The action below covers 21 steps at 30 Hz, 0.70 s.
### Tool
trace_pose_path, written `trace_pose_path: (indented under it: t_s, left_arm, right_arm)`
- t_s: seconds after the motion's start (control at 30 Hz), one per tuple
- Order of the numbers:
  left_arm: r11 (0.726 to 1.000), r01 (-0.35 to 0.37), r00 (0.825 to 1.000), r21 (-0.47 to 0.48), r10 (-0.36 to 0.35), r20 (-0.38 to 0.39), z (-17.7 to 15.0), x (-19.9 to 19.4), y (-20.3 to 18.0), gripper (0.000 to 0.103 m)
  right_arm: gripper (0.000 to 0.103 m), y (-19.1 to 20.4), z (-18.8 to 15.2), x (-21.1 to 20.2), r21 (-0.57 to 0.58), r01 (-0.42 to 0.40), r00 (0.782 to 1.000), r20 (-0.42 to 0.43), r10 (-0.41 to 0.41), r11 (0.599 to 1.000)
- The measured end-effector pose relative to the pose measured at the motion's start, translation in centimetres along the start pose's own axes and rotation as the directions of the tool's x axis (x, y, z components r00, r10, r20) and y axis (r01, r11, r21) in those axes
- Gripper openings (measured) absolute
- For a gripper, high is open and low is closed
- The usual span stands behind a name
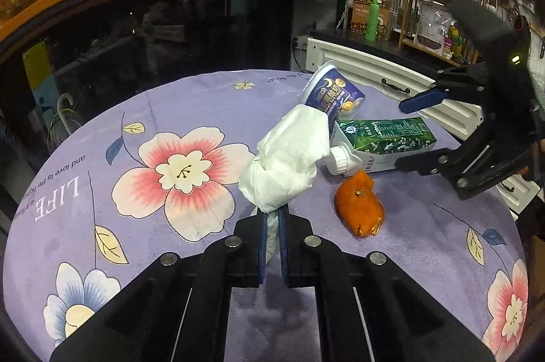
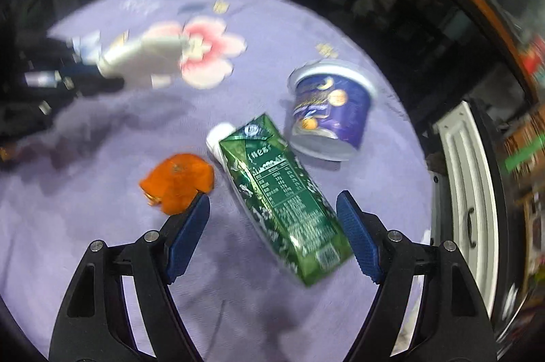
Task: Collect trash
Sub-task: 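Grasp the white tissue with the left gripper while the right gripper grasps the green juice carton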
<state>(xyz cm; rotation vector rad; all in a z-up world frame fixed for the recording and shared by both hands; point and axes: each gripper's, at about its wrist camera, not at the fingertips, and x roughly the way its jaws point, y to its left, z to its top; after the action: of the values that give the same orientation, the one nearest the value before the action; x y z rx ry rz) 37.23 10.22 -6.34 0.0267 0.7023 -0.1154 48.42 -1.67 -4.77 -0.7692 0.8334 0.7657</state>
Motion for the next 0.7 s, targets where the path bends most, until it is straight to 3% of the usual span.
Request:
trace_pose_path:
  t_s: [0.17, 0.27, 0.43, 0.7]
  left_arm:
    - [1.000, 0.002, 1.000, -0.007, -0.002, 0.001, 0.2, 0.3, 0.4, 0.007]
    - [1.000, 0.002, 1.000, -0.009, -0.002, -0.003, 0.0, 0.4, 0.4, 0.007]
    - [1.000, -0.001, 1.000, -0.015, 0.001, 0.002, 0.0, 0.4, 0.3, 0.007]
    - [1.000, -0.005, 1.000, -0.005, 0.005, 0.015, 0.0, -0.4, -0.5, 0.007]
  right_arm:
    - [0.072, 0.3, 0.5, 2.1, -0.075, -0.021, 0.999, -0.036, 0.018, 0.997]
    - [0.051, 0.3, 0.5, 2.8, -0.082, -0.034, 0.998, -0.061, 0.029, 0.996]
    - [0.049, 0.3, -1.0, 1.5, -0.002, -0.047, 0.998, -0.037, 0.047, 0.999]
    - [0.049, 2.1, -5.2, -4.3, 0.155, -0.055, 0.996, 0.074, 0.044, 0.986]
